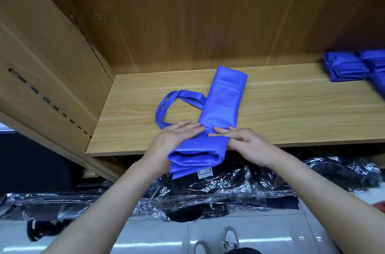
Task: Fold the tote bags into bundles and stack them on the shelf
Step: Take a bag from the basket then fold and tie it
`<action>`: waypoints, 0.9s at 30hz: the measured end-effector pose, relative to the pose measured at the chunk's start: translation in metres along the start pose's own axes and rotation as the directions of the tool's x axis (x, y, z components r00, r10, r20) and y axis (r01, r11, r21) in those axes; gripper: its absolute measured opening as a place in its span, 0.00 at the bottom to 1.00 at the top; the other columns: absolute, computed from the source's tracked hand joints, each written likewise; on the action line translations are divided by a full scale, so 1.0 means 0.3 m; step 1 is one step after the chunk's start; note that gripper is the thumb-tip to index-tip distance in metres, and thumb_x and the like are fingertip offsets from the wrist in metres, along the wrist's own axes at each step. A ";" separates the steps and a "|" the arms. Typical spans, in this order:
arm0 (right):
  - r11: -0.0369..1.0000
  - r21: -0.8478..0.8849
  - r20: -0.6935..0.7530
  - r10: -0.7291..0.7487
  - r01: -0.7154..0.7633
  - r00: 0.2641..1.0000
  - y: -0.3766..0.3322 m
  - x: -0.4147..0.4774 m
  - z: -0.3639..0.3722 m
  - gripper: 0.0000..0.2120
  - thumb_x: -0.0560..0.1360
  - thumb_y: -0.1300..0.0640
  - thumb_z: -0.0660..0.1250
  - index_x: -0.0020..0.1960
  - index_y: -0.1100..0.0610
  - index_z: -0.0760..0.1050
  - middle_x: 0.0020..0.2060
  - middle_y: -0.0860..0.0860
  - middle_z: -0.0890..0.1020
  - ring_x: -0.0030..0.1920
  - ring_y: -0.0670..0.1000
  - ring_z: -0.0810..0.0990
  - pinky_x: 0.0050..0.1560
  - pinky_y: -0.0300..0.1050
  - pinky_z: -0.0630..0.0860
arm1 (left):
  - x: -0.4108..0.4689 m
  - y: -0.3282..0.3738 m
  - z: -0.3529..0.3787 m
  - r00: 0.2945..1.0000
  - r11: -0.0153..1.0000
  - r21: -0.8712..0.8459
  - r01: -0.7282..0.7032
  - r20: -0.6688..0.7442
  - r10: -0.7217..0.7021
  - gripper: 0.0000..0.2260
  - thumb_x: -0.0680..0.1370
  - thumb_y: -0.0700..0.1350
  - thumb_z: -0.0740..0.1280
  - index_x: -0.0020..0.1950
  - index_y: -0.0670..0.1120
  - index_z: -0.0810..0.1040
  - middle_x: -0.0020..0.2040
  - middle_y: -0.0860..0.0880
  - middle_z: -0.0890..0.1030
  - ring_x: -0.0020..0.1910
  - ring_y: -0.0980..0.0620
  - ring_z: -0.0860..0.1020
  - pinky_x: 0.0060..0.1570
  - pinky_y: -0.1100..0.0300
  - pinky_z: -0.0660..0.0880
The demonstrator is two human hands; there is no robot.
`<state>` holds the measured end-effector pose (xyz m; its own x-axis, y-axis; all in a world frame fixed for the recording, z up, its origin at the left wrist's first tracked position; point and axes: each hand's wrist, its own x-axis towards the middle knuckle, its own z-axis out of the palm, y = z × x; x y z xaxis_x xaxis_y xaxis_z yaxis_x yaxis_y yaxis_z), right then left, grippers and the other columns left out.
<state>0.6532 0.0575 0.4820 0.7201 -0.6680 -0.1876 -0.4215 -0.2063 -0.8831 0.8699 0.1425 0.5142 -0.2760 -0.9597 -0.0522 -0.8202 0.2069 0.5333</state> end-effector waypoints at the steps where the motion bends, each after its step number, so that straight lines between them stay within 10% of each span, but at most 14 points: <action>1: 0.999 0.050 -0.005 0.011 -0.010 1.000 -0.002 -0.006 -0.002 0.13 0.79 0.56 0.65 0.56 0.38 0.79 0.67 0.48 0.76 0.72 0.39 0.65 0.76 0.40 0.54 | 0.011 0.037 -0.008 0.997 0.993 0.115 -0.035 0.067 0.028 0.09 0.74 0.57 0.59 0.49 0.68 0.78 0.36 0.48 0.68 0.61 0.56 0.71 0.66 0.68 0.63; 2: 0.997 0.079 -0.014 0.012 -0.011 1.000 -0.007 -0.016 -0.004 0.13 0.78 0.58 0.66 0.56 0.41 0.80 0.65 0.48 0.77 0.70 0.37 0.67 0.75 0.40 0.56 | 0.016 0.043 -0.007 0.999 0.989 0.139 -0.051 -0.006 0.053 0.16 0.69 0.63 0.58 0.52 0.64 0.79 0.55 0.53 0.77 0.57 0.63 0.71 0.60 0.76 0.62; 4: 0.998 0.062 -0.035 -0.009 0.012 0.999 -0.015 -0.040 -0.006 0.16 0.75 0.62 0.70 0.59 0.47 0.80 0.63 0.46 0.79 0.66 0.33 0.70 0.70 0.34 0.63 | 0.060 0.013 0.029 0.992 1.000 -0.011 -0.021 -0.128 0.020 0.34 0.62 0.67 0.54 0.61 0.54 0.79 0.51 0.66 0.72 0.50 0.77 0.69 0.53 0.81 0.59; 8: 0.995 0.091 -0.152 -0.033 0.047 0.988 -0.025 -0.055 -0.013 0.15 0.73 0.64 0.71 0.55 0.48 0.82 0.52 0.38 0.82 0.54 0.32 0.78 0.57 0.30 0.70 | 0.112 0.005 0.050 0.936 0.937 -0.034 0.347 -0.055 -0.349 0.12 0.76 0.59 0.58 0.41 0.56 0.77 0.39 0.59 0.70 0.55 0.51 0.74 0.49 0.58 0.62; 11: 0.983 0.182 -0.378 0.046 0.026 0.925 -0.023 -0.029 -0.010 0.09 0.72 0.47 0.68 0.37 0.48 0.81 0.34 0.39 0.80 0.37 0.39 0.74 0.44 0.43 0.71 | 0.098 0.056 0.070 0.949 0.980 0.019 0.196 -0.254 -0.185 0.09 0.78 0.47 0.61 0.38 0.47 0.74 0.36 0.47 0.76 0.47 0.40 0.76 0.45 0.51 0.64; 15: 0.994 0.079 -0.561 0.105 -0.073 0.821 -0.005 0.007 0.027 0.23 0.74 0.36 0.62 0.44 0.57 0.80 0.37 0.55 0.84 0.40 0.58 0.80 0.46 0.54 0.77 | 0.134 0.043 0.085 0.873 0.921 -0.210 0.328 -0.305 -0.380 0.11 0.78 0.52 0.68 0.49 0.45 0.80 0.44 0.44 0.84 0.47 0.42 0.79 0.46 0.50 0.73; 19: 0.973 -0.105 -0.701 0.073 -0.205 0.709 -0.032 0.036 0.031 0.14 0.77 0.48 0.66 0.37 0.55 0.70 0.29 0.49 0.75 0.33 0.53 0.73 0.36 0.48 0.65 | 0.153 0.048 0.094 0.842 0.889 -0.231 0.396 -0.295 -0.452 0.11 0.77 0.55 0.68 0.48 0.48 0.81 0.38 0.49 0.82 0.44 0.45 0.79 0.45 0.51 0.75; 24: 0.833 -0.374 -0.706 0.029 -0.407 0.708 -0.064 0.046 0.041 0.13 0.79 0.48 0.62 0.46 0.58 0.72 0.45 0.55 0.74 0.43 0.61 0.77 0.39 0.48 0.65 | 0.174 0.063 0.096 0.826 0.872 -0.066 0.485 -0.293 -0.482 0.17 0.77 0.56 0.66 0.35 0.48 0.67 0.30 0.51 0.71 0.43 0.40 0.78 0.36 0.53 0.69; 27: 0.753 -0.457 -0.682 0.046 -0.474 0.730 -0.081 0.058 0.050 0.16 0.80 0.46 0.59 0.55 0.59 0.72 0.53 0.55 0.72 0.46 0.62 0.79 0.38 0.48 0.65 | 0.169 0.089 0.095 0.820 0.854 0.094 0.512 -0.351 -0.452 0.13 0.78 0.58 0.64 0.48 0.47 0.73 0.40 0.47 0.80 0.48 0.40 0.79 0.39 0.53 0.70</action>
<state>0.6842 0.0616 0.4938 0.1304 -0.9847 0.1153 -0.9105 -0.1650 -0.3791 0.8197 0.1049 0.5018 0.3205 -0.9472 0.0119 -0.8888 -0.2964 0.3495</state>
